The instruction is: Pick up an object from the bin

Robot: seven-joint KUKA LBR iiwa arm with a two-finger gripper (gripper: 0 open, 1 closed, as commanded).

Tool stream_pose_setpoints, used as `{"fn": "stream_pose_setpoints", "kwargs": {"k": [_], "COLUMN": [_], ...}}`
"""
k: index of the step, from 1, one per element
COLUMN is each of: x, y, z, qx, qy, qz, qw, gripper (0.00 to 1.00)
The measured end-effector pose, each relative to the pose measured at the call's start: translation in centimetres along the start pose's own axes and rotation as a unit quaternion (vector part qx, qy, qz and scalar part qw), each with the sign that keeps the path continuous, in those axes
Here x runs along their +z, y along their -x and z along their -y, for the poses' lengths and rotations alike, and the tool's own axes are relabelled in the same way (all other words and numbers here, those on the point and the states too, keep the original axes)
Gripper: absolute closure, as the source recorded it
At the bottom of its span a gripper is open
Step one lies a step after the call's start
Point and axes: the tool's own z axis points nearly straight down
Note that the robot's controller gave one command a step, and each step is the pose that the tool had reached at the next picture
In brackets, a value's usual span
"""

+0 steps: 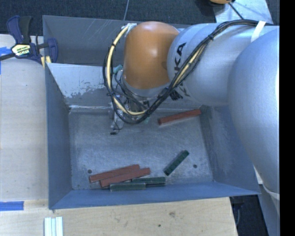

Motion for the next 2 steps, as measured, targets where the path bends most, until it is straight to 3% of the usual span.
{"fn": "stream_pose_setpoints", "kwargs": {"k": [1,2], "x": [0.12,0.12], "y": [-3.91,-3.91], "z": [4.77,4.75], "qx": [0.038,0.038], "qy": [-0.002,-0.001], "qz": [-0.0007,-0.0007], "qw": [0.9993,0.9993], "gripper": [0.0,0.0]}}
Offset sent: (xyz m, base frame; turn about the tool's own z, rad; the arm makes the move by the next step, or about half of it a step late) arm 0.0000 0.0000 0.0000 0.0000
